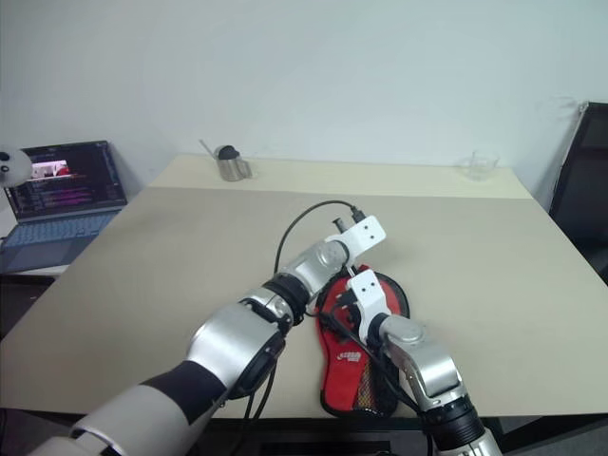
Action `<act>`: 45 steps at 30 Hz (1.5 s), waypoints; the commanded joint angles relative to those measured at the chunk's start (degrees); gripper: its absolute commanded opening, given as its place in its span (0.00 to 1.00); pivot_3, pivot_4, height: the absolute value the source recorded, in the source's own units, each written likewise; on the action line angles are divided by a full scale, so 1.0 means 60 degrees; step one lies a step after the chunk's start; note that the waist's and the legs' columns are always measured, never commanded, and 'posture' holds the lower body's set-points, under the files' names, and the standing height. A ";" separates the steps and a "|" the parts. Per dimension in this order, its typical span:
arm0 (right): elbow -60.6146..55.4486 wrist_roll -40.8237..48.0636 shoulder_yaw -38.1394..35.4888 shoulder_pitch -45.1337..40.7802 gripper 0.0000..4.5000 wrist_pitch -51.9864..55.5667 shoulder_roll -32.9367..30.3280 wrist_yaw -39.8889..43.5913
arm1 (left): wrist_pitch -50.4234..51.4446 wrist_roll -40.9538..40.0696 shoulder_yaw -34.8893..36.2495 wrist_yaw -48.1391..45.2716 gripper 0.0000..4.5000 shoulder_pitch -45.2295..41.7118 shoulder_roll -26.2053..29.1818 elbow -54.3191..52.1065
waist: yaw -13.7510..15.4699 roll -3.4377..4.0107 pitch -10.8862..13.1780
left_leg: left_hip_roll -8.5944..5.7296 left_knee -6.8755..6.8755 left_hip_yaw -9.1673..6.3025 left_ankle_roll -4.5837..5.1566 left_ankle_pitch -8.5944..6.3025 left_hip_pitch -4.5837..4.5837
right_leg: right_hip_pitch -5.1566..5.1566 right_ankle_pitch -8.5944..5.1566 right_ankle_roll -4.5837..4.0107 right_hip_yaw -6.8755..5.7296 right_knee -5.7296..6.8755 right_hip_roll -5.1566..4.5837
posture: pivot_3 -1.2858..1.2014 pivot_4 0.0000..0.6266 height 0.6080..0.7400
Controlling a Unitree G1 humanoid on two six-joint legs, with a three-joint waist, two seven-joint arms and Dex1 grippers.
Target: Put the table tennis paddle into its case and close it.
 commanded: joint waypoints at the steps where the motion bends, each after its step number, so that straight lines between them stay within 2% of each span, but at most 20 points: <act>1: 0.0213 0.0062 0.0246 0.0512 0.97 0.0781 0.0054 -0.0075 | -0.0741 0.0402 -0.0269 0.0580 0.03 -0.0507 -0.0213 -0.0218 | 0.0002 0.0000 0.0000 | -0.0001 0.0000 0.0000 0.0000 0.0000 -0.0001 | 0.0000 0.0000 0.0000 -0.0001 -0.0001 0.0000 | 0.52 0.24 1.00; 5: -0.0091 0.0088 0.0245 0.0698 0.97 0.1005 0.0103 -0.0189 | -0.1360 0.0857 -0.0644 0.1110 0.03 -0.0593 -0.0481 -0.0219 | 0.0028 0.0001 0.0001 | -0.0001 -0.0005 -0.0001 0.0000 0.0000 -0.0007 | -0.0001 0.0000 0.0001 0.0000 -0.0011 -0.0003 | 0.52 0.24 1.00; 14: -0.0436 0.0091 0.0237 0.0833 0.97 0.1317 0.0201 -0.0400 | -0.2416 0.1774 -0.1691 0.1193 0.03 -0.0318 -0.1545 -0.0221 | 0.0132 0.0002 0.0000 | -0.0003 -0.0012 -0.0007 0.0000 -0.0001 -0.0014 | 0.0004 -0.0001 0.0002 -0.0003 -0.0038 -0.0006 | 0.52 0.24 1.00; 20: -0.0512 0.0107 0.0224 0.0875 0.97 0.1400 0.0308 -0.0513 | -0.2652 0.1871 -0.1883 0.1176 0.03 -0.0264 -0.2107 -0.0244 | 0.0235 0.0008 -0.0027 | -0.0004 -0.0040 0.0000 0.0003 -0.0003 -0.0013 | 0.0016 0.0007 0.0012 -0.0007 -0.0096 -0.0006 | 0.52 0.24 1.00; 27: -0.0458 0.0130 0.0172 0.0840 0.97 0.1393 0.0348 -0.0556 | -0.2625 0.1838 -0.1903 0.1084 0.03 -0.0180 -0.2122 -0.0232 | 0.0250 0.0013 -0.0037 | -0.0004 -0.0046 -0.0005 0.0003 -0.0003 -0.0012 | 0.0017 0.0006 0.0012 -0.0007 -0.0097 -0.0005 | 0.52 0.24 1.00; 31: -0.0338 0.0148 0.0140 0.0750 0.97 0.1357 0.0354 -0.0509 | -0.2343 0.1446 -0.1512 0.0809 0.03 -0.0117 -0.2076 -0.0221 | 0.0249 0.0012 -0.0039 | -0.0004 -0.0046 -0.0004 0.0003 -0.0003 -0.0012 | 0.0018 0.0007 0.0012 -0.0009 -0.0097 -0.0005 | 0.52 0.24 1.00; 35: -0.0207 0.0173 0.0110 0.0652 0.97 0.1312 0.0327 -0.0423 | -0.2074 0.1183 -0.1287 0.0169 0.34 0.0030 -0.2000 -0.0192 | 0.0248 0.0014 -0.0041 | -0.0004 -0.0046 -0.0001 0.0004 -0.0002 -0.0007 | 0.0019 0.0008 0.0012 -0.0018 -0.0093 -0.0003 | 0.52 0.24 1.00; 42: 0.0011 0.0194 -0.0009 0.0530 0.97 0.1232 0.0338 -0.0310 | -0.1957 0.1176 -0.1328 0.0115 0.88 0.0214 -0.1770 -0.0192 | 0.0241 0.0023 -0.0056 | -0.0003 -0.0046 0.0001 0.0004 -0.0002 -0.0005 | 0.0020 0.0008 0.0012 -0.0017 -0.0092 -0.0001 | 0.52 0.24 1.00; 44: 0.0041 0.0183 -0.0025 0.0506 0.97 0.1218 0.0335 -0.0290 | -0.1932 0.1204 -0.1359 0.0166 0.99 0.0245 -0.1713 -0.0197 | 0.0238 0.0022 -0.0070 | -0.0002 -0.0046 0.0001 0.0004 -0.0002 -0.0003 | 0.0020 0.0009 0.0012 -0.0017 -0.0091 0.0001 | 0.52 0.24 1.00; 45: 0.0062 0.0171 -0.0010 0.0472 0.97 0.1224 0.0321 -0.0258 | -0.1891 0.1137 -0.1304 -0.0040 0.99 0.0273 -0.1677 -0.0194 | 0.0235 0.0024 -0.0077 | -0.0002 -0.0046 0.0001 0.0004 -0.0002 -0.0003 | 0.0020 0.0009 0.0012 -0.0017 -0.0090 0.0001 | 0.52 0.24 1.00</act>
